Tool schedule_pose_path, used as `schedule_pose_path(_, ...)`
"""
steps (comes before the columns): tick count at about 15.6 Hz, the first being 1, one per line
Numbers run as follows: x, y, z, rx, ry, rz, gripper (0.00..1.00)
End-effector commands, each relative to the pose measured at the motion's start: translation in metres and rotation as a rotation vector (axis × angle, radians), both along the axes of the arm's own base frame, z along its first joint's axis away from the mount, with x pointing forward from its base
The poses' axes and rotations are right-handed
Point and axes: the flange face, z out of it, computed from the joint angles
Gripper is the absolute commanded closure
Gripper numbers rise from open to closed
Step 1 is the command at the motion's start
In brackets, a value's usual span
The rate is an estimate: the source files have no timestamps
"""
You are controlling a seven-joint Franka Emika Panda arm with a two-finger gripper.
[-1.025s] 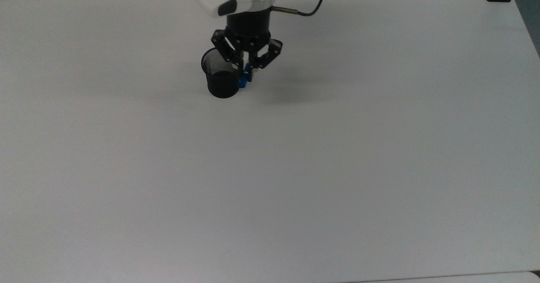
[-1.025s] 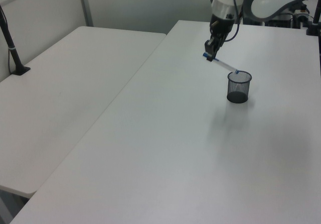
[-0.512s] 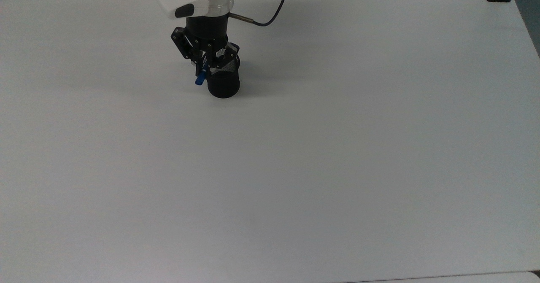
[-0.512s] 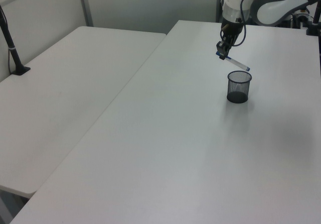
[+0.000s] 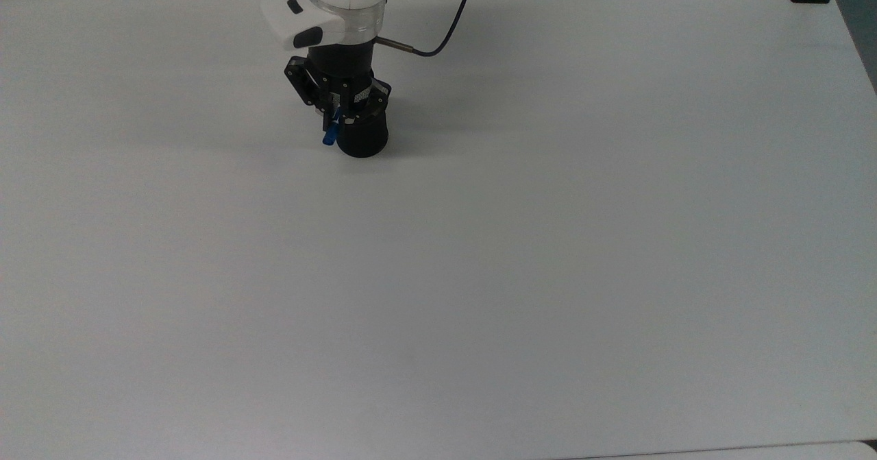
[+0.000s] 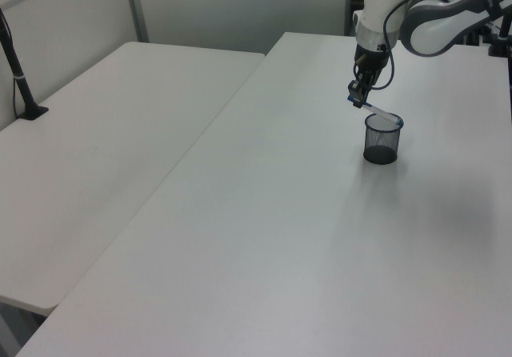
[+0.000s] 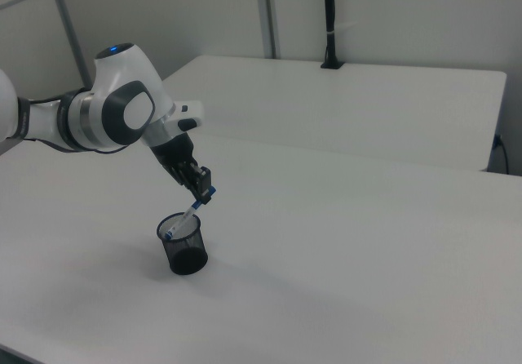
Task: Insert the marker
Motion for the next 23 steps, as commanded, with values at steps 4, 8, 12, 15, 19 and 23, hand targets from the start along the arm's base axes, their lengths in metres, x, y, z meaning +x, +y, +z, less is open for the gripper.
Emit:
schedule_pose_path(4, 0.001, 0.008, 0.004, -0.001, -0.038, 0.023, 0.63)
schedule_pose_path(8, 0.005, 0.013, 0.017, 0.012, -0.056, 0.014, 0.28)
schedule_pose_path(12, 0.012, 0.036, 0.048, 0.027, -0.061, 0.032, 0.26)
schedule_pose_path(15, 0.017, 0.045, 0.085, 0.032, 0.009, 0.037, 0.26)
schedule_pose_path(19, 0.013, 0.044, 0.13, 0.084, 0.066, 0.104, 0.22)
schedule_pose_path(23, 0.004, 0.04, 0.149, 0.071, 0.147, 0.187, 0.0)
